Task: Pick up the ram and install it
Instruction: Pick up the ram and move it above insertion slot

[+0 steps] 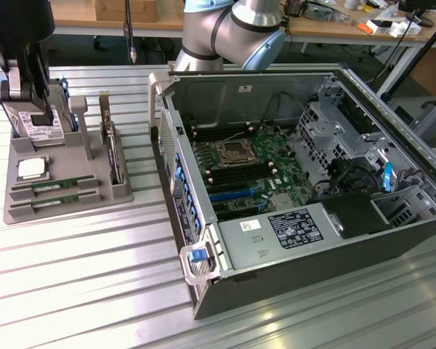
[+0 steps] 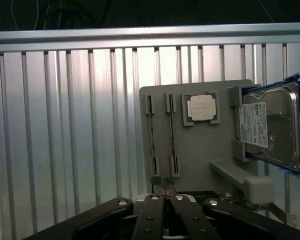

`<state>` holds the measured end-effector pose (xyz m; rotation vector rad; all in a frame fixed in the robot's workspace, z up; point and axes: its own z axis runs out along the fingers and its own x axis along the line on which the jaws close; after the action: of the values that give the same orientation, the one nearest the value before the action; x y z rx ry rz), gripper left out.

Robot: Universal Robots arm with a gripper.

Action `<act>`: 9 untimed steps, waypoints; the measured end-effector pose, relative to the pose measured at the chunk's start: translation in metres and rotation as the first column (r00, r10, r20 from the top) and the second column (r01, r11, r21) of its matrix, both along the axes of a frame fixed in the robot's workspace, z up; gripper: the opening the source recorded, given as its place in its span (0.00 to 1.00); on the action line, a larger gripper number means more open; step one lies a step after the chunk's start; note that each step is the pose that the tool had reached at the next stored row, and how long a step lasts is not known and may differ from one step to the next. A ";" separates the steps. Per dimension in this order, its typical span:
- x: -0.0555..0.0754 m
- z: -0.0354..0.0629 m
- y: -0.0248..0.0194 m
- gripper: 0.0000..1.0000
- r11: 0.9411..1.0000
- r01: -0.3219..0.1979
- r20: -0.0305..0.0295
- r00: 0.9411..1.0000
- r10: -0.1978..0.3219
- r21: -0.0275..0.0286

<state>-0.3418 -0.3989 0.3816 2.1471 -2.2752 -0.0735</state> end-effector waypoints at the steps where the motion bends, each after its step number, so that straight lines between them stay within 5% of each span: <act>1: 0.000 -0.0002 0.0000 0.11 1.000 0.025 0.000 1.000 -0.025 0.000; 9: 0.000 -0.0003 0.0000 0.11 1.000 0.028 0.000 1.000 -0.028 0.000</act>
<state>-0.3418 -0.3989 0.3814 2.1155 -2.3053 -0.0736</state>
